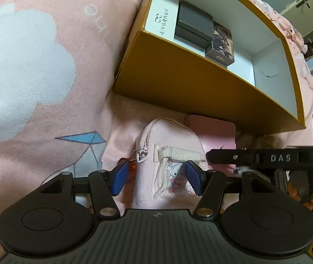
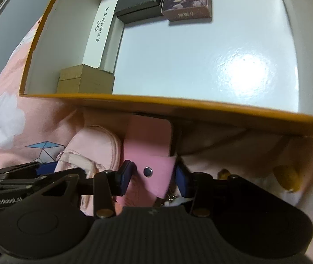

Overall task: Organize objects
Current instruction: 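Lift the pink pouch and pink wallet toward the orange box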

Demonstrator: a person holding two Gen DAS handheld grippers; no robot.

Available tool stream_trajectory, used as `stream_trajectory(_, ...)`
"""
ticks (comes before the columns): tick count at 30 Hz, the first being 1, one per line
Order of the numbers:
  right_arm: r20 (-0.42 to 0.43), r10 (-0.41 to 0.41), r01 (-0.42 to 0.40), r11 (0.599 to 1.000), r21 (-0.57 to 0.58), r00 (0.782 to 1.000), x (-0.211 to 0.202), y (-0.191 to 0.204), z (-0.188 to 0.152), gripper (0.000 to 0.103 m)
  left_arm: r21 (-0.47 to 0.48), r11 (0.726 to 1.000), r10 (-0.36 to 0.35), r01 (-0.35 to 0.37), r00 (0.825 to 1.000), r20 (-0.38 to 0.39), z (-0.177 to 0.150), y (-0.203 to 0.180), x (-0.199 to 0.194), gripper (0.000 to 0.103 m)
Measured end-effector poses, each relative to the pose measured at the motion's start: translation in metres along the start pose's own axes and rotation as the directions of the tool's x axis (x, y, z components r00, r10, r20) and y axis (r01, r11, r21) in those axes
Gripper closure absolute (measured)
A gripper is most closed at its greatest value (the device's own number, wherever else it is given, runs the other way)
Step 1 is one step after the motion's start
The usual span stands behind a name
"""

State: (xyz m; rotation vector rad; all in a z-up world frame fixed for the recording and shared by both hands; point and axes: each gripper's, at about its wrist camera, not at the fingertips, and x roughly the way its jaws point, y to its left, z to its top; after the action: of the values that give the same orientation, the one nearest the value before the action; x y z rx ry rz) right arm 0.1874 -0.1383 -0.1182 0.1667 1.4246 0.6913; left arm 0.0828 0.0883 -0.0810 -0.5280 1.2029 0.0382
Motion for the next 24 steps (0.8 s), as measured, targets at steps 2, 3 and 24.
stream_trajectory(2, 0.003, 0.012, -0.012, 1.0, 0.007, 1.0, 0.004, -0.001, -0.001, 0.059, 0.005, 1.0, 0.007, -0.007, 1.0, 0.003, 0.0, -0.002, 0.003, 0.037)
stream_trajectory(3, 0.007, 0.018, -0.018, 1.0, 0.007, 1.0, 0.004, -0.001, -0.002, 0.059, 0.011, 1.0, 0.005, -0.005, 1.0, 0.007, -0.001, -0.003, 0.003, 0.043)
stream_trajectory(24, 0.266, -0.079, 0.136, 0.969, -0.207, 0.961, -0.063, 0.051, -0.038, 0.077, 0.079, 0.997, -0.036, 0.022, 0.984, 0.177, -0.017, -0.012, -0.043, 0.078)
